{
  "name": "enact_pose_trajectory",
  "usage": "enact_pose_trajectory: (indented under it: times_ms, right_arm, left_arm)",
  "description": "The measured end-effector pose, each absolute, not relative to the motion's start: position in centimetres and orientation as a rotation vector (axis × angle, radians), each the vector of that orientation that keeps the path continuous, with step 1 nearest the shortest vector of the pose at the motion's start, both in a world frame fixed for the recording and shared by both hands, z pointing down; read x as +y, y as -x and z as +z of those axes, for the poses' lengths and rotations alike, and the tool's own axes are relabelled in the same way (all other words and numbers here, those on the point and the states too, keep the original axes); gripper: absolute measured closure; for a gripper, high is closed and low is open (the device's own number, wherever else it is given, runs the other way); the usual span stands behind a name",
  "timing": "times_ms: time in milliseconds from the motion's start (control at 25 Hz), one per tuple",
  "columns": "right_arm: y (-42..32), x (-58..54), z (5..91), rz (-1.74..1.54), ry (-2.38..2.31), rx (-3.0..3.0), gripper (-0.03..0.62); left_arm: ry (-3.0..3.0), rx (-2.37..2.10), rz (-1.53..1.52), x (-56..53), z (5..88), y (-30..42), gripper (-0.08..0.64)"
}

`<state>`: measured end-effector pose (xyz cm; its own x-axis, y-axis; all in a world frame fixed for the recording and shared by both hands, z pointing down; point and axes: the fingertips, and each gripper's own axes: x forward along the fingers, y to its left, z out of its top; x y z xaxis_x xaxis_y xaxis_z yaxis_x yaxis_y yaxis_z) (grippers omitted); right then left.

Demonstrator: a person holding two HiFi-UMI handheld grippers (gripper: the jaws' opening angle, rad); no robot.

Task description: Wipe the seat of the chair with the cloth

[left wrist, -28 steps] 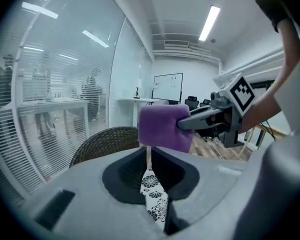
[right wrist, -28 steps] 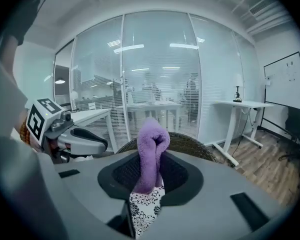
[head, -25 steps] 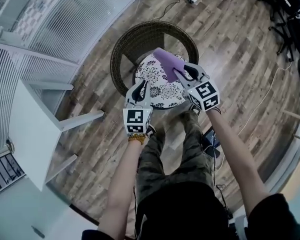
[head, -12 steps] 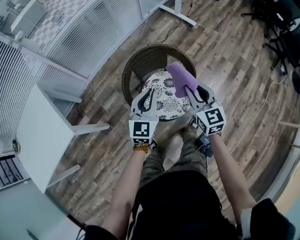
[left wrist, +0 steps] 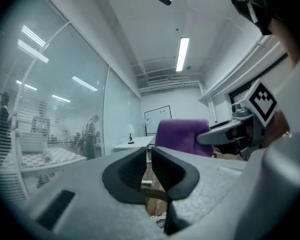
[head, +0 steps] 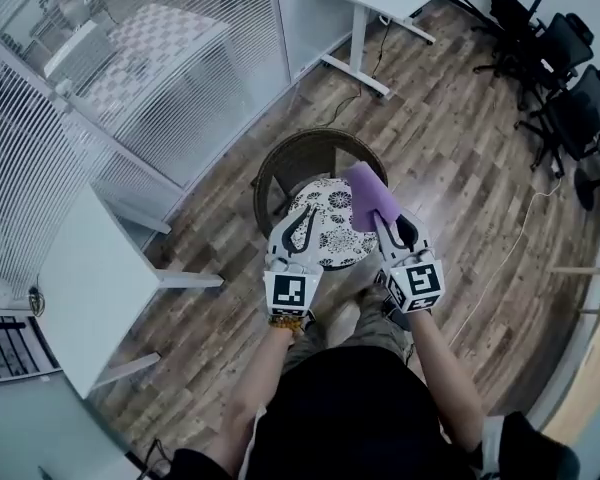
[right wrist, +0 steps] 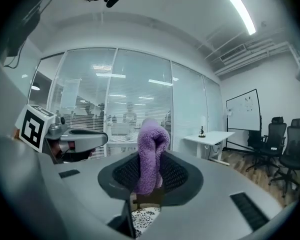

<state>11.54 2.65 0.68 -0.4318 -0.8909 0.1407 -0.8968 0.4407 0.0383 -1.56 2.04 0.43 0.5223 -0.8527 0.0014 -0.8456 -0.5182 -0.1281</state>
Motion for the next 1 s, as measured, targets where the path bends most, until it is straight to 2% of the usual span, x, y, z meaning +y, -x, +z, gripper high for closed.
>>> enact_pose_trajectory:
  times_ms: [480, 760, 1000]
  right_arm:
    - [-8.8, 6.8, -10.1, -0.32, -1.776, -2.465, 0.495]
    - [-6.6, 7.6, -11.7, -0.389, -1.78, -2.466, 0.495]
    - [-6.6, 8.7, -9.4, -0.308, -1.783, -2.425, 0.502]
  left_arm:
    - [2.528, 1.456, 0.006, 5.2, -9.9, 1.7, 0.537]
    - [2.545, 1.523, 0.087, 6.5, -11.1, 3.2, 0.537]
    - [2.561, 1.541, 0.09, 7.2, -10.0, 3.9, 0.537]
